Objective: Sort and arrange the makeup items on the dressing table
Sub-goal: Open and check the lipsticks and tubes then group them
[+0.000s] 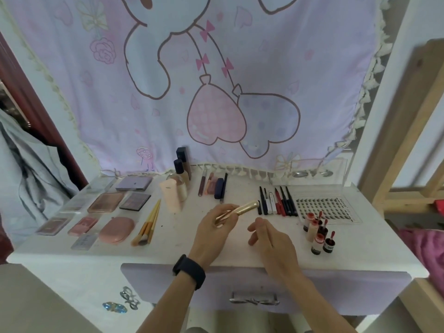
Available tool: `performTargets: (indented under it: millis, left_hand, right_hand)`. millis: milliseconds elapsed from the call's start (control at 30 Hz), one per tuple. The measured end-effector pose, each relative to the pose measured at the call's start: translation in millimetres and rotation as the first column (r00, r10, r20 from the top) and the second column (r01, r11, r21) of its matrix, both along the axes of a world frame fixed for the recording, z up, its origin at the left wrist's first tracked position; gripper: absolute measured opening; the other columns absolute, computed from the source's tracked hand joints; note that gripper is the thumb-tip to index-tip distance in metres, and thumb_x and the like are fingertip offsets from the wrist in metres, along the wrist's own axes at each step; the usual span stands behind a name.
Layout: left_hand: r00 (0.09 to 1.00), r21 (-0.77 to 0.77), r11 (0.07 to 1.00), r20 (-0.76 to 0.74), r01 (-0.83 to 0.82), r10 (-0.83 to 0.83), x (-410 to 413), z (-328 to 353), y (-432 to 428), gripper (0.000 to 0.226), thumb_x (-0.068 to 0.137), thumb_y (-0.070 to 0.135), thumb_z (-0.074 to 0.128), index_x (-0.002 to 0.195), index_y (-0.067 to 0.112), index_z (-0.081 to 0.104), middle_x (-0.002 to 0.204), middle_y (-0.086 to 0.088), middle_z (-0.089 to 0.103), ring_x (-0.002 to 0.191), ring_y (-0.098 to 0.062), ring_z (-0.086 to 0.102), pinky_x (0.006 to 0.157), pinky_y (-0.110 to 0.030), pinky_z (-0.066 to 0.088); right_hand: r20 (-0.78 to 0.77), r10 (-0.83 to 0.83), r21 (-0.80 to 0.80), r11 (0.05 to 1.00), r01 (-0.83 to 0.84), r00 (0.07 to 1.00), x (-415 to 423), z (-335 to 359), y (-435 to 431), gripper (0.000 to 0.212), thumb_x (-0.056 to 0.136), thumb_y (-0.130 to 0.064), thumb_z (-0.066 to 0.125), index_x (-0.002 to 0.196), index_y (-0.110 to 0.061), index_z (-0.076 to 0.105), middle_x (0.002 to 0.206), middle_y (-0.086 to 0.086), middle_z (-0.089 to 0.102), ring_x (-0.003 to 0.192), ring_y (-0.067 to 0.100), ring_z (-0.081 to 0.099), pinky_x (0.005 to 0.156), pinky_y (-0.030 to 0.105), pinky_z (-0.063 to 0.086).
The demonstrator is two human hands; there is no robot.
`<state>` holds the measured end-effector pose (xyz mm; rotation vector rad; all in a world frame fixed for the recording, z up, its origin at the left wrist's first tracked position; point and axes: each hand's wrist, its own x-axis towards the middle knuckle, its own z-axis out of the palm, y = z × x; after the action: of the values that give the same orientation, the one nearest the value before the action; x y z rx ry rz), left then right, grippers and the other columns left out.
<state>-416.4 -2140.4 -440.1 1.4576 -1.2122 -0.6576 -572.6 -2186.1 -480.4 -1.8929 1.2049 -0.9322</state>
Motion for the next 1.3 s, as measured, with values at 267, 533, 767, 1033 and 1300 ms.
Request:
performTargets:
  millis: [267, 533, 767, 1033, 1300]
  left_hand:
    - [0.975, 0.007, 0.999, 0.216, 0.050, -0.051, 11.7, -13.7, -0.3, 0.017, 0.088, 0.023, 0.074, 0.104, 0.030, 0.072, 0.097, 0.016, 0.070, 0.090, -0.002, 0.064, 0.079, -0.014, 0.049]
    - [0.997, -0.015, 0.997, 0.027, -0.079, 0.079, 3.4, -27.1, -5.5, 0.036, 0.088, 0.052, 0.057, 0.077, 0.020, 0.069, 0.057, 0.013, 0.058, 0.055, 0.000, 0.048, 0.058, -0.013, 0.038]
    - [0.993, 0.057, 0.992, -0.009, -0.114, 0.115, 14.8, -28.8, -11.0, 0.042, 0.091, 0.046, 0.065, 0.072, 0.009, 0.059, 0.055, 0.014, 0.050, 0.052, -0.003, 0.040, 0.053, -0.014, 0.035]
    - [0.996, 0.043, 0.995, -0.029, -0.087, 0.088, 17.6, -31.2, -10.0, 0.042, 0.090, 0.049, 0.064, 0.076, 0.009, 0.061, 0.056, 0.014, 0.048, 0.052, -0.003, 0.037, 0.053, -0.014, 0.034]
    - [0.996, 0.053, 0.994, 0.016, -0.091, 0.090, 16.1, -31.9, -11.0, 0.034, 0.092, 0.044, 0.063, 0.069, 0.020, 0.058, 0.056, 0.013, 0.049, 0.053, -0.003, 0.040, 0.054, -0.014, 0.035]
  right_hand:
    - [0.088, -0.014, 0.132, 0.991, 0.002, 0.996, -0.7, 9.9, -20.1, 0.062, 0.096, -0.071, 0.032, 0.064, -0.021, 0.050, 0.055, -0.008, 0.048, 0.050, 0.006, 0.039, 0.058, 0.034, 0.036]
    - [0.149, 0.112, 0.146, 0.980, -0.133, 0.983, -9.4, 3.3, -20.5, 0.036, 0.104, -0.037, 0.045, 0.072, -0.021, 0.055, 0.063, 0.003, 0.049, 0.056, 0.012, 0.038, 0.056, 0.033, 0.033]
    - [0.162, 0.203, 0.111, 0.969, -0.223, 0.966, -12.0, 0.7, -18.0, 0.014, 0.103, -0.027, 0.051, 0.095, -0.034, 0.060, 0.069, -0.002, 0.055, 0.053, 0.007, 0.040, 0.048, 0.023, 0.035]
    - [0.131, 0.153, 0.130, 0.977, -0.170, 0.980, -12.3, 8.6, -24.9, 0.049, 0.097, -0.064, 0.040, 0.074, -0.025, 0.060, 0.063, -0.009, 0.063, 0.052, 0.005, 0.045, 0.052, 0.015, 0.039]
    - [0.194, 0.145, 0.103, 0.981, -0.167, 0.970, -14.2, -1.2, -22.0, 0.016, 0.099, -0.029, 0.061, 0.107, -0.043, 0.060, 0.097, -0.016, 0.067, 0.062, 0.015, 0.054, 0.059, 0.022, 0.049]
